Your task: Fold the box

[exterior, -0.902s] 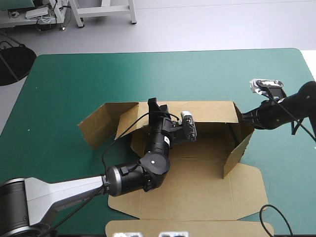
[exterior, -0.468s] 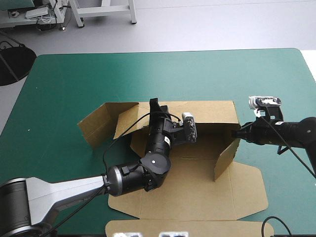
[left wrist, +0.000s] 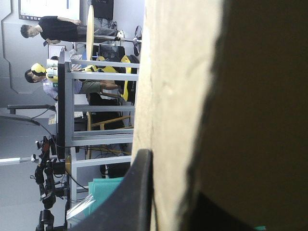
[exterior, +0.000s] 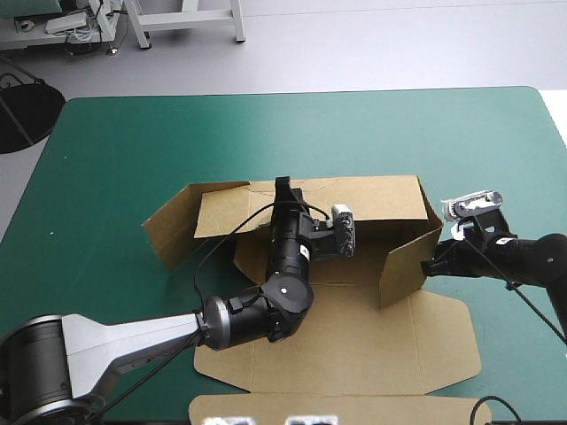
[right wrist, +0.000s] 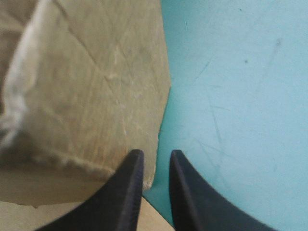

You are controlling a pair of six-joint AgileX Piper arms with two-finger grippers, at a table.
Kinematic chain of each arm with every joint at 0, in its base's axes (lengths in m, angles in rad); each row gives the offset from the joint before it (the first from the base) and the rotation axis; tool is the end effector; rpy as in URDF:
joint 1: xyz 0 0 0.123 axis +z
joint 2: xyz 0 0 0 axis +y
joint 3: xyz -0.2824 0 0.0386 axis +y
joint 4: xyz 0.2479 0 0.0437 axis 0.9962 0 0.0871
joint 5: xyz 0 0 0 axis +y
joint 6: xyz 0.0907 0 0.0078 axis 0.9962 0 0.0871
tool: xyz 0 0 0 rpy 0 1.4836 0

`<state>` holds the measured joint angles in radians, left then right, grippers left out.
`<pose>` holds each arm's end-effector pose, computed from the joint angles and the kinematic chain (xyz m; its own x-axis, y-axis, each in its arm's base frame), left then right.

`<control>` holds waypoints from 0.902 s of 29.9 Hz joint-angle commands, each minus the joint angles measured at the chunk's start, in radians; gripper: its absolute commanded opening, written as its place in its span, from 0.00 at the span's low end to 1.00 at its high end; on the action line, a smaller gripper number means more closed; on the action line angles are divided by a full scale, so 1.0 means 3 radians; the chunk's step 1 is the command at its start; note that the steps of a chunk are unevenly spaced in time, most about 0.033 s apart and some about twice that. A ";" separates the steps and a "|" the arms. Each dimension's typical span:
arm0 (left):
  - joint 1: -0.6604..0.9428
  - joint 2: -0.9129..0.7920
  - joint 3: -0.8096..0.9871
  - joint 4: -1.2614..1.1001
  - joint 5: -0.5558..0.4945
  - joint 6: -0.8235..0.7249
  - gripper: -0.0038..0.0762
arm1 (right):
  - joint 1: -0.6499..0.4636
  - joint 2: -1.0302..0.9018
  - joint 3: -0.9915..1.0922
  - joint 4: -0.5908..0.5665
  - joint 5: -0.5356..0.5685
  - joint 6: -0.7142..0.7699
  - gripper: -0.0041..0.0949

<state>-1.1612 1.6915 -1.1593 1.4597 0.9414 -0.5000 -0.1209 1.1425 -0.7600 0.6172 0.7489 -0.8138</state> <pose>0.2077 -0.2945 0.2802 0.0757 0.9814 -0.1764 0.3514 0.1393 0.9258 0.2159 0.0100 0.2761 -0.7205 -0.2164 -0.6589 -0.3759 0.9202 0.1089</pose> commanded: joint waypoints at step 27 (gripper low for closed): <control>0.0022 -0.0044 -0.0049 0.0039 -0.0099 -0.0138 0.04 | -0.0004 0.0250 -0.0028 0.1435 0.0078 -0.1672 0.47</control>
<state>-1.1514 1.7030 -1.1604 1.4915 0.9419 -0.5169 -0.1209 1.1943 -0.7460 0.9210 0.8010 -1.2896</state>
